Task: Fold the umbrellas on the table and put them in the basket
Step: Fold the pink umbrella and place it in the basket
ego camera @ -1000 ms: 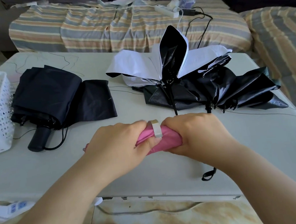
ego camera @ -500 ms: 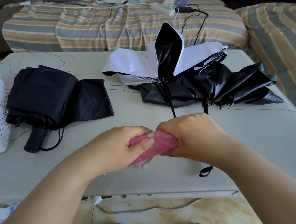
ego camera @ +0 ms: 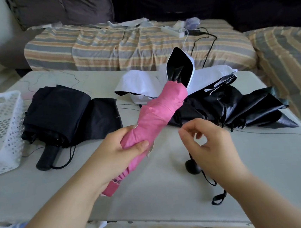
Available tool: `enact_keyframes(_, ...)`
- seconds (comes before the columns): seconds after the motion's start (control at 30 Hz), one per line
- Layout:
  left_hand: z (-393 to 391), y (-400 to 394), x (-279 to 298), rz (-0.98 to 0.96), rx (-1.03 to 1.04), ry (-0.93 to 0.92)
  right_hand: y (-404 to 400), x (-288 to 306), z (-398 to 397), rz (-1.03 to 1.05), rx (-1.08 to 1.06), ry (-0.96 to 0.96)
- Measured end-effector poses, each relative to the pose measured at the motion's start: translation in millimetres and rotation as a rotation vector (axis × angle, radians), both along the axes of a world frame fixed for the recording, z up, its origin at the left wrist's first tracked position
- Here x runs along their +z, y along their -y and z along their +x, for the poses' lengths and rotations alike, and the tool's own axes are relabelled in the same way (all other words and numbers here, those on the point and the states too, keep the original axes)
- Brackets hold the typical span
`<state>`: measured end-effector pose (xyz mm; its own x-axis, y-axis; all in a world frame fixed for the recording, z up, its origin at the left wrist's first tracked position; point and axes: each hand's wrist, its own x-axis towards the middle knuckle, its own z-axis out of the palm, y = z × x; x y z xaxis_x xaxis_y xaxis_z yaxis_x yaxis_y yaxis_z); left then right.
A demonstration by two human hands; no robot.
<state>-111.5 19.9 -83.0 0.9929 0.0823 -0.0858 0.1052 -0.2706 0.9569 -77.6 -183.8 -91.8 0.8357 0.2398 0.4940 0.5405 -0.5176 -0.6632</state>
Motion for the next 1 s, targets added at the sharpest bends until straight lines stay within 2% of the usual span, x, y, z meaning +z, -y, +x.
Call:
enact_keyframes(0.07,-2,3,3,-0.117,0.033,-0.040,-7,-4,3,0.003,0.045,-0.370)
enact_keyframes(0.1,-4,6,5,-0.157,0.024,-0.070,-9,-8,6,-0.020,0.108,-0.480)
enact_keyframes(0.2,-10,14,9,-0.287,-0.012,-0.152,-19,-12,8,0.002,0.304,-0.612)
enact_keyframes(0.27,-12,18,11,-0.315,-0.023,-0.171,-20,-8,9,0.058,0.313,-0.627)
enact_keyframes(0.33,-13,18,11,-0.302,-0.005,-0.165,-18,-1,10,0.073,0.295,-0.639)
enact_keyframes(0.4,-11,15,8,-0.245,0.040,-0.152,-13,2,9,0.074,0.308,-0.729)
enact_keyframes(0.5,-6,8,-1,-0.053,0.108,-0.103,-5,3,6,0.092,0.404,-0.919)
enact_keyframes(0.57,-3,2,-5,0.059,0.135,-0.060,0,6,6,0.128,0.423,-0.965)
enact_keyframes(0.7,0,-2,-8,0.196,0.088,0.007,6,10,4,0.242,0.453,-0.926)
enact_keyframes(0.87,0,2,-12,0.399,0.008,0.053,5,11,-2,0.138,0.561,-0.893)
enact_keyframes(0.93,0,2,-14,0.402,-0.024,0.044,3,13,-6,0.012,0.489,-0.719)
enact_keyframes(1.0,-2,3,-14,0.388,-0.065,0.049,1,13,-8,-0.208,0.397,-0.308)
